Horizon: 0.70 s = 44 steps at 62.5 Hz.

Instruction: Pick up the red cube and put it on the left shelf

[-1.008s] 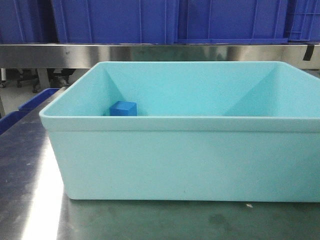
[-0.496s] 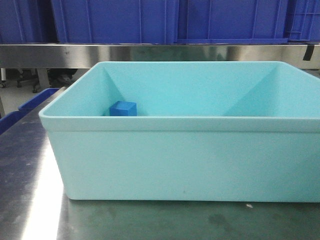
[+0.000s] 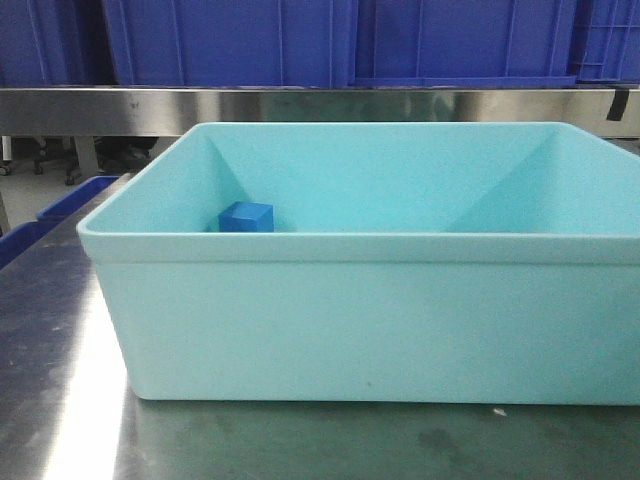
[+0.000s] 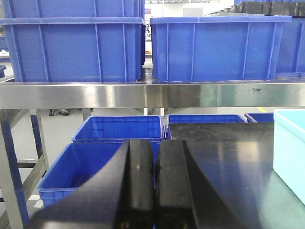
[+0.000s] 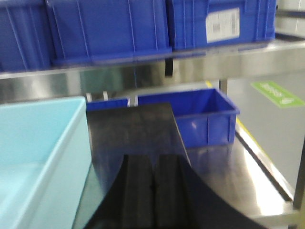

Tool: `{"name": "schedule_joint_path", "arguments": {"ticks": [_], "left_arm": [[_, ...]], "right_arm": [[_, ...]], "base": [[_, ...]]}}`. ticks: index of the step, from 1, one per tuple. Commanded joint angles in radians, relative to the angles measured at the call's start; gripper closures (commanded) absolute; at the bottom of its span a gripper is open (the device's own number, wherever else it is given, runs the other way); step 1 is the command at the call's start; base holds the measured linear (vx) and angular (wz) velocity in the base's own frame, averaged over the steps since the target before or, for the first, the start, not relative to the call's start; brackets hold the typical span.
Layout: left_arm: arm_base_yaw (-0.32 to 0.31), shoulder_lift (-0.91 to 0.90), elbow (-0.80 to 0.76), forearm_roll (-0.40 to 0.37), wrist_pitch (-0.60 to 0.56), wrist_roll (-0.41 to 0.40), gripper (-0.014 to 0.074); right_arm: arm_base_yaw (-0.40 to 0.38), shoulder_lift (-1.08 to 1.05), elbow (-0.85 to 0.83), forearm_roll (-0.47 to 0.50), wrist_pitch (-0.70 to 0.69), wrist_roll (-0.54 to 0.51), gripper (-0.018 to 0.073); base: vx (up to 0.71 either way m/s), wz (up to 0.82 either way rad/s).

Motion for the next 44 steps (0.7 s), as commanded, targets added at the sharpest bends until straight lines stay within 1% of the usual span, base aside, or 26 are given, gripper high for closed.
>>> {"name": "schedule_joint_path", "arguments": {"ticks": [1,4,14,20,32,44], "left_arm": [[-0.006,-0.015,0.024,-0.005,-0.084,-0.004,0.0506],[-0.006,-0.015,0.024,-0.005,-0.084,-0.004,0.0506],[-0.006,-0.015,0.024,-0.005,-0.084,-0.004,0.0506],[-0.006,-0.015,0.024,-0.005,-0.084,-0.004,0.0506],[-0.006,-0.015,0.024,-0.005,-0.084,-0.004,0.0506],[-0.006,-0.015,0.024,-0.005,-0.084,-0.004,0.0506]], "right_arm": [[-0.008,-0.018,-0.075,-0.013,-0.135,-0.006,0.0475],[-0.008,-0.018,-0.117,-0.013,-0.116,-0.006,0.0475],[0.001,0.016,-0.296,-0.013,0.029,-0.006,0.0475],[0.029,0.068,-0.406,-0.013,0.110,-0.006,0.0475],[0.147,0.251,-0.659,0.004,0.358,-0.006,0.0475],[0.307,0.535,-0.961,0.056,0.615,-0.012,0.0475]], "base": [[0.00,0.00],[0.00,0.00],[0.00,0.00],[0.00,0.00],[0.00,0.00],[0.00,0.00]]}}
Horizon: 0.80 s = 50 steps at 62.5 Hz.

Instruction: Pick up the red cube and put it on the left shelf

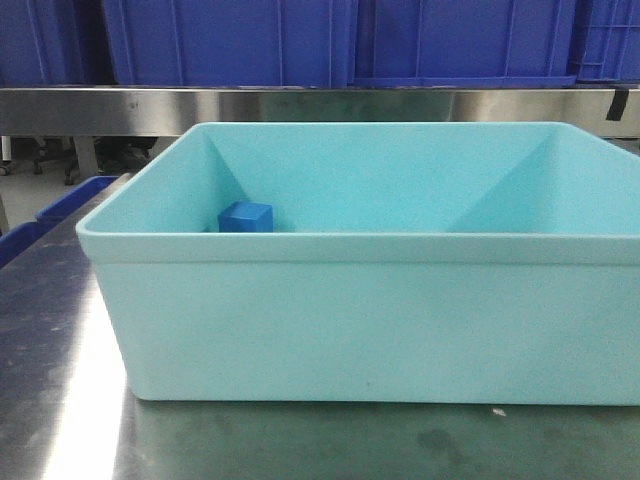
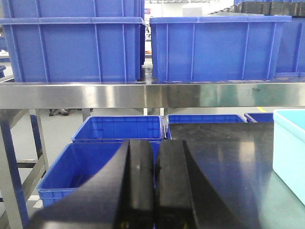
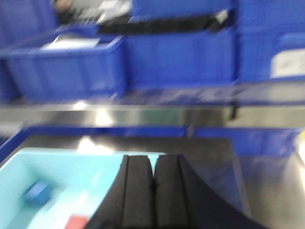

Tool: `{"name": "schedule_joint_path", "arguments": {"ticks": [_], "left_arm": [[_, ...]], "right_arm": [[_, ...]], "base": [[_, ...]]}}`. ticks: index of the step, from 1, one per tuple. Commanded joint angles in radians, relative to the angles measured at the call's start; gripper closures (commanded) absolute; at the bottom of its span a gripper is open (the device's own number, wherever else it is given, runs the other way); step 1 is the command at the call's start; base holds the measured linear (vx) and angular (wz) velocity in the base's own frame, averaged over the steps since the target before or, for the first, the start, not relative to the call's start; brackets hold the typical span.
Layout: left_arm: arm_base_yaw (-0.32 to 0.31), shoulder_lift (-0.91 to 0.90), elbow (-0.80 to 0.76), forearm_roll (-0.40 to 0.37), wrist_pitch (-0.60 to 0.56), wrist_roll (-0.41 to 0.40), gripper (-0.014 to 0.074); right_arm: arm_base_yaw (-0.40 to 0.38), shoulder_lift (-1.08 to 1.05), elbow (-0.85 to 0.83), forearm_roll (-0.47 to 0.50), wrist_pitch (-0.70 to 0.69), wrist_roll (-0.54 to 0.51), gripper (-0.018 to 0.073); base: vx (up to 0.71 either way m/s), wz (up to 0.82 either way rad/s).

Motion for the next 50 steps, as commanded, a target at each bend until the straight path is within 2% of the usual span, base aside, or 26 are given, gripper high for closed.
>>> {"name": "schedule_joint_path", "arguments": {"ticks": [1,13,31,39,50], "left_arm": [[-0.006,-0.015,0.024,-0.005,-0.084,-0.004,0.0506],[-0.006,-0.015,0.024,-0.005,-0.084,-0.004,0.0506],[-0.006,-0.015,0.024,-0.005,-0.084,-0.004,0.0506],[-0.006,-0.015,0.024,-0.005,-0.084,-0.004,0.0506],[-0.006,-0.015,0.024,-0.005,-0.084,-0.004,0.0506]], "right_arm": [[0.065,0.139,-0.148,0.039,0.055,-0.012,0.0475],[0.211,0.418,-0.353,0.075,0.223,-0.012,0.0475],[0.401,0.735,-0.453,0.077,0.192,0.037,0.0473],[0.439,0.852,-0.459,0.076,0.150,0.058,0.0473],[0.446,0.970,-0.459,0.065,0.135,0.133,0.0473]], "base": [[0.00,0.00],[0.00,0.00],[0.00,0.00],[0.00,0.00],[0.00,0.00]]}}
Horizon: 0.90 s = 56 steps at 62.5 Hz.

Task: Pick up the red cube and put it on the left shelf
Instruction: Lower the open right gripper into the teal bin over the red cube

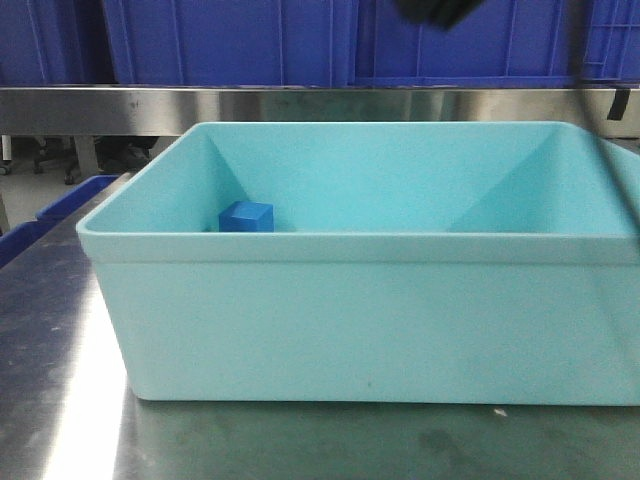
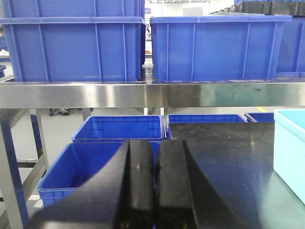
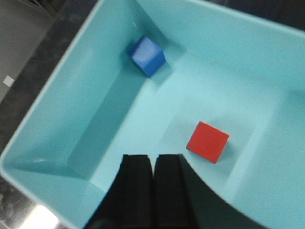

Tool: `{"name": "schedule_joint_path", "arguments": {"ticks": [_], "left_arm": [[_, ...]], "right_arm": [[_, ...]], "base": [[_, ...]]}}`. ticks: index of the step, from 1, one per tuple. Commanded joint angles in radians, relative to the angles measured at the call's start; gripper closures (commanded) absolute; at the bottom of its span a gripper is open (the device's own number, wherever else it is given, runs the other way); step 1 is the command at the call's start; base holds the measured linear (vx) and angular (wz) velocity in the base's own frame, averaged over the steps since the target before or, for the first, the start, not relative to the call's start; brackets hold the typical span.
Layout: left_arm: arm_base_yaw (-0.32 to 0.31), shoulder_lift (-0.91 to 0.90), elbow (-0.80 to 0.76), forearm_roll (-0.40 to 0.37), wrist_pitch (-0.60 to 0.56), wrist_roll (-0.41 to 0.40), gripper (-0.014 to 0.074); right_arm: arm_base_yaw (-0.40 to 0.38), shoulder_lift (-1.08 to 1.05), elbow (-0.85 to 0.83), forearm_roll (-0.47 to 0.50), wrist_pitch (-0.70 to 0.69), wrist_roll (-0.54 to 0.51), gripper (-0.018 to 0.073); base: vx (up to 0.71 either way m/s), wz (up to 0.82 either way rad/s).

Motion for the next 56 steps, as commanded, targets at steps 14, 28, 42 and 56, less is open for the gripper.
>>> {"name": "schedule_joint_path", "arguments": {"ticks": [14,28,42,56], "left_arm": [[-0.006,-0.015,0.024,-0.005,-0.084,-0.004,0.0506],[-0.006,-0.015,0.024,-0.005,-0.084,-0.004,0.0506],[-0.006,-0.015,0.024,-0.005,-0.084,-0.004,0.0506],[-0.006,-0.015,0.024,-0.005,-0.084,-0.004,0.0506]], "right_arm": [[0.002,0.094,-0.038,-0.106,-0.052,0.138,0.0471],[0.002,0.101,-0.040,-0.149,-0.043,0.150,0.0270],[0.002,0.102,-0.040,-0.138,-0.073,0.151,-0.0060],[-0.005,0.110,-0.040,-0.143,-0.063,0.155,-0.0062]], "base": [[0.00,0.00],[0.00,0.00],[0.00,0.00],[0.00,0.00]]}}
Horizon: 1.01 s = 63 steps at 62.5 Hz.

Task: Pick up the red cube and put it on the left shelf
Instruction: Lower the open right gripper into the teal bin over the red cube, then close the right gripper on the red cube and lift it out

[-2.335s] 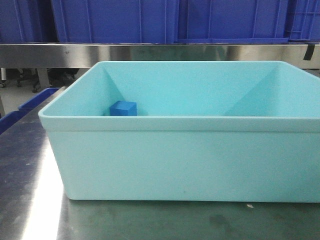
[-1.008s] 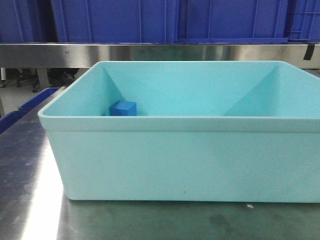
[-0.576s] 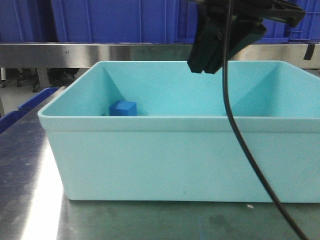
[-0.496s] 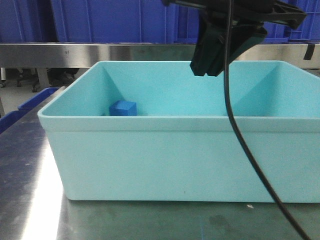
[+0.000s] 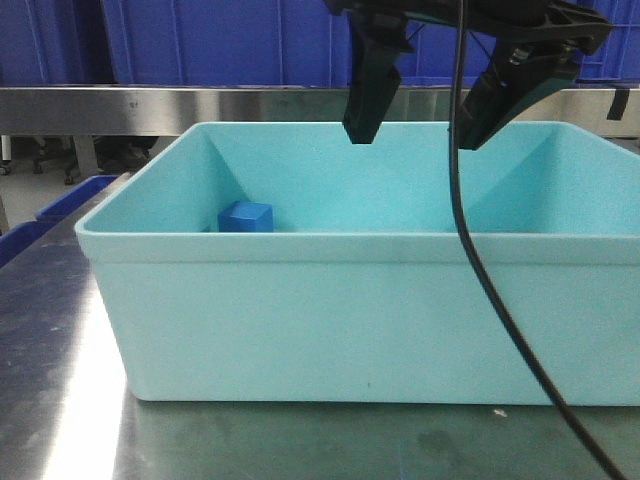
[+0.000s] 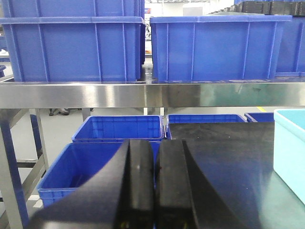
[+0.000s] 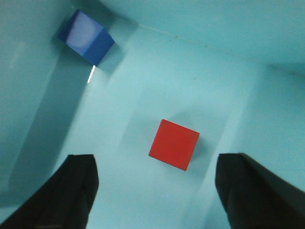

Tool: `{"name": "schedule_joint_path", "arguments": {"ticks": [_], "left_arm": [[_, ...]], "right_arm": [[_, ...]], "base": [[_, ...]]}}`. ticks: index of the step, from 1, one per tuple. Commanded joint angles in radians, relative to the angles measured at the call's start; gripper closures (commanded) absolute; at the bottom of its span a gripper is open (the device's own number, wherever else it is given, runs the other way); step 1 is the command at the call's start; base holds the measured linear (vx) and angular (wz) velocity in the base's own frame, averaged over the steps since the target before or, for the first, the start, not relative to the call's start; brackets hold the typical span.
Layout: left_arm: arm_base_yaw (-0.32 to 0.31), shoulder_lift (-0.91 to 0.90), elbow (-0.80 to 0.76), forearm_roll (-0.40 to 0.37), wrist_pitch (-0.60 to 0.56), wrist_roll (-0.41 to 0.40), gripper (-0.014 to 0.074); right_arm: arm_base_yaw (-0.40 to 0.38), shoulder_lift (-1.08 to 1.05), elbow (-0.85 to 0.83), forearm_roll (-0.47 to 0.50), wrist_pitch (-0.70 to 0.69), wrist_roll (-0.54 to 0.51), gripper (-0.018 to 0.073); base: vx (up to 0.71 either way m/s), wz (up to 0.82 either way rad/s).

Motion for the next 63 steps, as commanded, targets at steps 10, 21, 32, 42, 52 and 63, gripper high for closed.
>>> {"name": "schedule_joint_path", "arguments": {"ticks": [10,21,32,42,52,63], "left_arm": [[-0.006,-0.015,0.024,-0.005,-0.084,-0.004,0.0506],[-0.006,-0.015,0.024,-0.005,-0.084,-0.004,0.0506],[-0.006,-0.015,0.024,-0.005,-0.084,-0.004,0.0506],[-0.006,-0.015,0.024,-0.005,-0.084,-0.004,0.0506],[-0.006,-0.015,0.024,-0.005,-0.084,-0.004,0.0506],[-0.006,-0.015,0.024,-0.005,-0.084,-0.004,0.0506]], "right_arm": [[-0.006,0.010,-0.038,-0.014,-0.023,0.095,-0.0062],[-0.006,0.075,-0.038,-0.014,-0.021,0.147,-0.0062],[-0.006,0.135,-0.038,-0.014,-0.043,0.150,-0.0062],[-0.006,0.191,-0.038,-0.052,-0.075,0.150,-0.0062],[-0.006,0.229,-0.038,-0.080,-0.087,0.150,-0.0061],[-0.006,0.233,-0.038,-0.084,-0.090,0.150,0.0070]], "base": [[0.00,0.00],[0.00,0.00],[0.00,0.00],[0.00,0.00],[0.00,0.00],[0.00,0.00]]}}
